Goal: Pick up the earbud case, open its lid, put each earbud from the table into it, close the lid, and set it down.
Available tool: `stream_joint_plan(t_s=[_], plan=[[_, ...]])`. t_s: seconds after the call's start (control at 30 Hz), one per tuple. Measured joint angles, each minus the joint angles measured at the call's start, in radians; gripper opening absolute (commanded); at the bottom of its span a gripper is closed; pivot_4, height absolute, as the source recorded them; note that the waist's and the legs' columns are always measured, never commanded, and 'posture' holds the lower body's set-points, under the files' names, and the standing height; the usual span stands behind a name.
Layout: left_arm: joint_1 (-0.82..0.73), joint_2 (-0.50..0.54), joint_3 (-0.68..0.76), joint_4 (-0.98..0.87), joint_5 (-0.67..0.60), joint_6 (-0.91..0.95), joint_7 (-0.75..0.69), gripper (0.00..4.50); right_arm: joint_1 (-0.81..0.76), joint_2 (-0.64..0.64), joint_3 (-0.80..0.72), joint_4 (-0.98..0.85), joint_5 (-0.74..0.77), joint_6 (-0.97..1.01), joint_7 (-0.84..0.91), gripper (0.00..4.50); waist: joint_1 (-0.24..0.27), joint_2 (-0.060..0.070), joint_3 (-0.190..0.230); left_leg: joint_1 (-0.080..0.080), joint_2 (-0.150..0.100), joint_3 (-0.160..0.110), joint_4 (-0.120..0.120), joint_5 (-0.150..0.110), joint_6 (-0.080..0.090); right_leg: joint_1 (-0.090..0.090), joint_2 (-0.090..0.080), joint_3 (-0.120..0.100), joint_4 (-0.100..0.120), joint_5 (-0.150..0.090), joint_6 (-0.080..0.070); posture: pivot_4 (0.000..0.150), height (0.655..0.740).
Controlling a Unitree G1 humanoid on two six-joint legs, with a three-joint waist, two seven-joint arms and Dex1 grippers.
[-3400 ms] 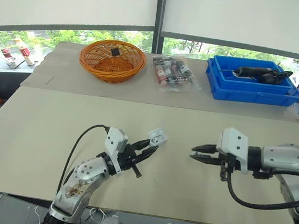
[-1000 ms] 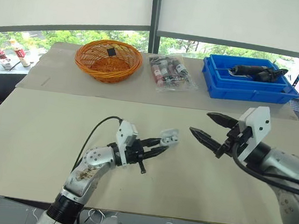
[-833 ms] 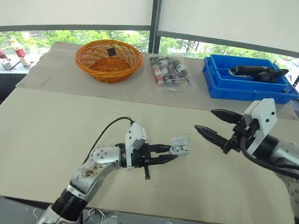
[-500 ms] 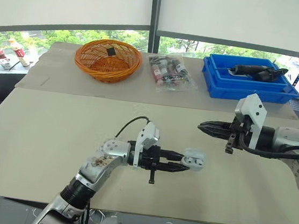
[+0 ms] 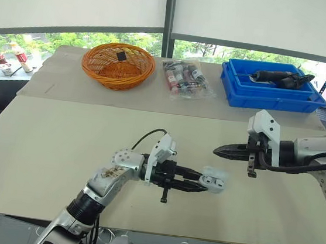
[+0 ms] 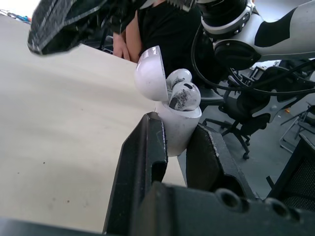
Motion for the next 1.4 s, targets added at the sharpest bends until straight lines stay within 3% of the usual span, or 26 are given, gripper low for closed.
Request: stream_joint_plan(t_s=[0.33, 0.53, 1.4], plan=[[0.000, -0.004, 0.000, 0.000, 0.001, 0.000, -0.001, 0.53, 0.026, -0.024, 0.033, 0.000, -0.025, 0.002, 0.062, 0.00, 0.001, 0.000, 0.000, 0.000, 0.000, 0.000, 0.000, 0.000, 0.000, 0.000, 0.000, 0.000, 0.000, 0.000, 0.000, 0.150, 0.7400], [0.000, 0.000, 0.000, 0.002, 0.003, 0.000, 0.002, 0.53, 0.057, -0.058, 0.015, -0.067, 0.051, 0.061, 0.110, 0.00, 0.002, 0.000, 0.000, 0.000, 0.000, -0.001, 0.001, 0.000, 0.000, 0.000, 0.000, 0.000, 0.000, 0.000, 0.000, 0.150, 0.7400], [0.006, -0.001, -0.005, 0.020, 0.002, 0.049, 0.036, 0.53, 0.156, -0.097, -0.169, -0.210, 0.222, 0.175, 0.071, 0.00, 0.011, 0.000, 0.000, 0.000, 0.000, -0.001, 0.001, 0.000, 0.000, 0.000, 0.000, 0.000, 0.000, 0.000, 0.000, 0.150, 0.7400]])
